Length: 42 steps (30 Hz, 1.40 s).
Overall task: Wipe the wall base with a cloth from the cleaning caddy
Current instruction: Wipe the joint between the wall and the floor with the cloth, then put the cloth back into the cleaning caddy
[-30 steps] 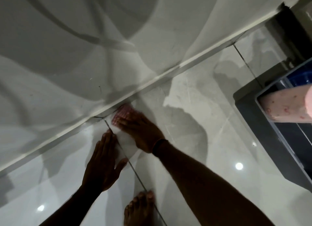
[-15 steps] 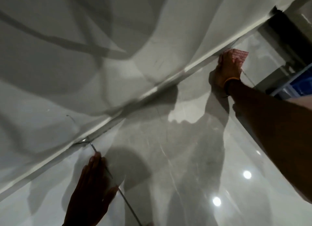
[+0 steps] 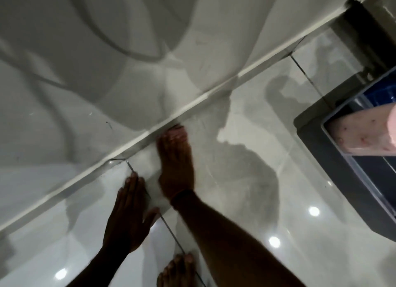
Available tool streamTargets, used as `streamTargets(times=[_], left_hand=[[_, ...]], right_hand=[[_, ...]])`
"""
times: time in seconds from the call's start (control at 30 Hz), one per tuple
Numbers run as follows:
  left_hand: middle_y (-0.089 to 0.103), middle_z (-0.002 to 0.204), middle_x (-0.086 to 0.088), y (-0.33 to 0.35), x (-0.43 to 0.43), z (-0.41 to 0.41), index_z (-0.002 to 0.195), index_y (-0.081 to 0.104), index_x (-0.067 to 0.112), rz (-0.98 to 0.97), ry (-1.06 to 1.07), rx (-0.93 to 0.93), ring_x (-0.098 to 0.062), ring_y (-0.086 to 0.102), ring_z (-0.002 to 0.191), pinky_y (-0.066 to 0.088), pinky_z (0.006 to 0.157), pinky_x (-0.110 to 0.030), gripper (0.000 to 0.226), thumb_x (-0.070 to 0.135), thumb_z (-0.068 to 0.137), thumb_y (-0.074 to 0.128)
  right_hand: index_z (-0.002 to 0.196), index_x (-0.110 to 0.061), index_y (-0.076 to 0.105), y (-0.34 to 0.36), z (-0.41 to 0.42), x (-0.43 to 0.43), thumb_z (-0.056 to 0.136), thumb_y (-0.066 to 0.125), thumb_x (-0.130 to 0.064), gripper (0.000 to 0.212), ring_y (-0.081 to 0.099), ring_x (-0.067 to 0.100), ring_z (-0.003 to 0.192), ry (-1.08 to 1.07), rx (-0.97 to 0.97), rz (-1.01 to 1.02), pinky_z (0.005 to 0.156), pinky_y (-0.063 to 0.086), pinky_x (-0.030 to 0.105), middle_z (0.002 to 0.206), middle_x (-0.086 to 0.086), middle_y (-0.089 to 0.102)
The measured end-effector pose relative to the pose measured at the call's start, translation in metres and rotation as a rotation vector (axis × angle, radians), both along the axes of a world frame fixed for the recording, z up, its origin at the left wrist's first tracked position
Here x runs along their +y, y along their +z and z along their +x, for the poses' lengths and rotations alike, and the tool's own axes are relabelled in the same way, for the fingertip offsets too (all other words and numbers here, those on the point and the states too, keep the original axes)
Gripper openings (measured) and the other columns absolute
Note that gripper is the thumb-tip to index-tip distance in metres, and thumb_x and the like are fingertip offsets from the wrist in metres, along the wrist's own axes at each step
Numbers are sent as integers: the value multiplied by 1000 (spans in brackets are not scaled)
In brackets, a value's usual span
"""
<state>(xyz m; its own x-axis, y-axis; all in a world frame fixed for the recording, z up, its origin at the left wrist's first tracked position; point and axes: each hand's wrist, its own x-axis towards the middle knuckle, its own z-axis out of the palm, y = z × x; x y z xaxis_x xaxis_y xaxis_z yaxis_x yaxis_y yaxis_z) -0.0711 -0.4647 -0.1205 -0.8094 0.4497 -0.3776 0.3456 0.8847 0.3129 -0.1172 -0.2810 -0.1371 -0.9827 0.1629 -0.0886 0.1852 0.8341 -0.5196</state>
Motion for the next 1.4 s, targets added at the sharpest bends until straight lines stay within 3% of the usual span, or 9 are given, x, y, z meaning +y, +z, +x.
streamTargets(times=[0.2,0.3,0.53,0.67,0.73,0.83,1.0,1.17,1.4], left_hand=[[12,173,-17,3,-12,1,165,10,7,-96,-82,-51,-29,3,162,0,132,-36,96,75,99,22],[16,172,-12,22,-13,4,165,11,10,-85,-61,-88,-25,14,158,15,130,-40,95,74,97,29],[-6,174,-6,104,31,-10,164,-2,11,-99,-137,-147,-20,-4,161,9,131,-39,105,85,89,1],[-14,172,1,165,89,-13,163,-6,16,-43,-235,-140,-16,-11,160,0,129,-31,110,89,81,-11],[-11,173,-2,190,125,-9,163,-3,15,-26,-329,-127,-17,-9,160,-3,127,-28,107,87,84,-9],[5,173,-8,214,180,4,164,12,9,20,-487,-59,-24,6,161,8,129,-32,101,82,94,4],[12,173,-11,214,277,42,163,19,6,78,-692,-61,-27,14,161,22,129,-42,96,77,99,13],[29,169,-19,174,363,83,160,30,2,145,-902,-32,-33,27,158,32,125,-49,94,74,101,19],[18,172,-21,104,449,94,163,20,3,126,-1048,104,-37,18,160,18,130,-50,94,72,98,21]], right_hand=[[156,-25,46,-15,10,-10,99,19,-20,63,24,29,160,655,-45,32,131,16,51,167,-4,39],[152,-18,51,2,8,16,94,12,-13,70,29,34,158,709,-8,4,132,7,42,165,7,43],[143,-10,62,73,117,116,74,46,24,78,37,41,151,357,-159,-159,132,16,44,156,12,54],[152,-19,52,150,193,165,78,34,29,90,8,-4,156,-160,-270,-278,126,1,9,162,-15,28],[148,-20,56,178,227,192,75,32,31,92,14,-14,154,-434,-247,-313,122,1,2,159,-17,34],[150,-27,54,210,264,237,75,35,27,94,28,15,159,-702,-242,-230,127,8,11,163,-10,42],[150,-13,54,237,307,320,74,39,28,87,39,32,153,-941,-88,-179,127,34,50,160,7,49],[150,-7,52,203,324,389,78,44,22,79,47,33,148,-1043,22,-158,127,33,53,157,13,52],[154,-11,48,136,290,449,77,43,17,82,34,40,154,-1028,-34,-92,131,24,50,163,10,45]])
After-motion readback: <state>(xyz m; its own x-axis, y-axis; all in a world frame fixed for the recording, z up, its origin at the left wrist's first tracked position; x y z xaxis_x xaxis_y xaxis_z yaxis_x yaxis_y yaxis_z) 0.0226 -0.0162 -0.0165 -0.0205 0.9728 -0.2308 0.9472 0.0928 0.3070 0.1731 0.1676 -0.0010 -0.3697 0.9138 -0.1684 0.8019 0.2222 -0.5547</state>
